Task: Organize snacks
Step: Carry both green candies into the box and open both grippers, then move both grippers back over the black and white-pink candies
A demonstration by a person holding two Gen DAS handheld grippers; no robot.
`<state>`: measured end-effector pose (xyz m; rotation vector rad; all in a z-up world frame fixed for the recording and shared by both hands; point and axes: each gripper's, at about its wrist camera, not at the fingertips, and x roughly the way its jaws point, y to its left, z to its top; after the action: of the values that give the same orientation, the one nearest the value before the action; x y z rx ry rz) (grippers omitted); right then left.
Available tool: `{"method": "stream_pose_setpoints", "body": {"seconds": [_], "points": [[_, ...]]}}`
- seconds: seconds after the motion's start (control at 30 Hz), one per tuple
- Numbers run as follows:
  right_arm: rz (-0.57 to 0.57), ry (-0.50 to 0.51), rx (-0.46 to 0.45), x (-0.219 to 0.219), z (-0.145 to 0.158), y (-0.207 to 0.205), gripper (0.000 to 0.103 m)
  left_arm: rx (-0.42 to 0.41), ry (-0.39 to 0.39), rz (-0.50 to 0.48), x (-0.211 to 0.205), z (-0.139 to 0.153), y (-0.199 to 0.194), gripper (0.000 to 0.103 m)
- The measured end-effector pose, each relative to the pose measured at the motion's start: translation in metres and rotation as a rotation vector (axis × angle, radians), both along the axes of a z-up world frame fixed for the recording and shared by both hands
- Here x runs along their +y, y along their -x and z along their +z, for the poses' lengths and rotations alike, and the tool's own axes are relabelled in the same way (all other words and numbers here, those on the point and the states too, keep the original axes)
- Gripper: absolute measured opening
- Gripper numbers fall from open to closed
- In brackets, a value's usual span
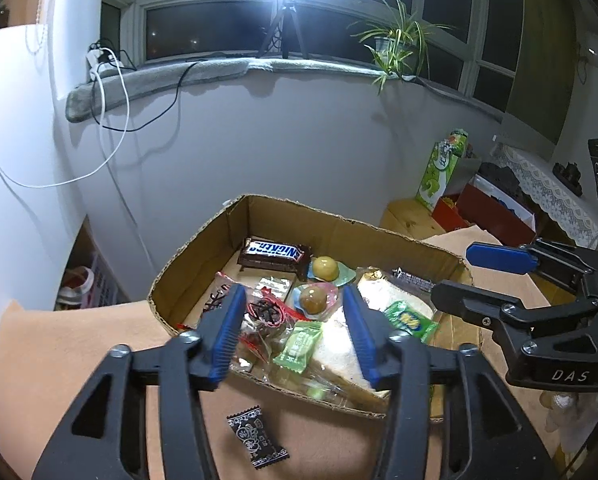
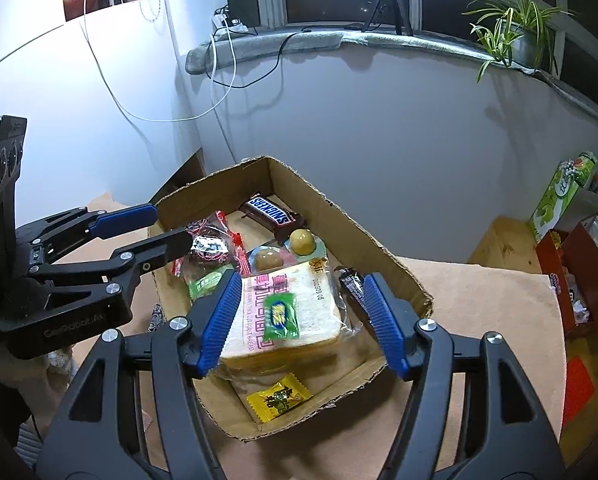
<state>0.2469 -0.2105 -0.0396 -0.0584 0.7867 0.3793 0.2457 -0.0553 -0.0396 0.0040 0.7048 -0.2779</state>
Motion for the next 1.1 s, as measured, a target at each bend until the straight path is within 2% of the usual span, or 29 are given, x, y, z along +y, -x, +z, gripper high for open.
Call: {"method": "stream_pose_setpoints", "body": {"seconds": [0.1,0.33,0.67,0.9,1.1], "points": [[-0.011,0.008,-0.01,-0.001,0.002,0.001,0.081,-0.001,-0.003,0.002,0.0,0.001,0.001,0.054],[-0.006,0.023,-0.029,0.002,0.008,0.01,0.081,-0.008,-0.002,0.01,0.005,0.003,0.003,0.058],[0.018,0.017,-0.056,0.008,0.018,0.036,0.081,-0.023,0.027,0.037,0.026,0.01,0.018,0.058],[0.073,0.011,-0.066,0.022,0.021,0.063,0.081,-0.025,0.03,0.055,0.047,0.009,0.035,0.058],[0.133,0.008,-0.062,0.037,0.016,0.087,0.081,0.006,0.05,0.09,0.07,0.0,0.046,0.058]]}}
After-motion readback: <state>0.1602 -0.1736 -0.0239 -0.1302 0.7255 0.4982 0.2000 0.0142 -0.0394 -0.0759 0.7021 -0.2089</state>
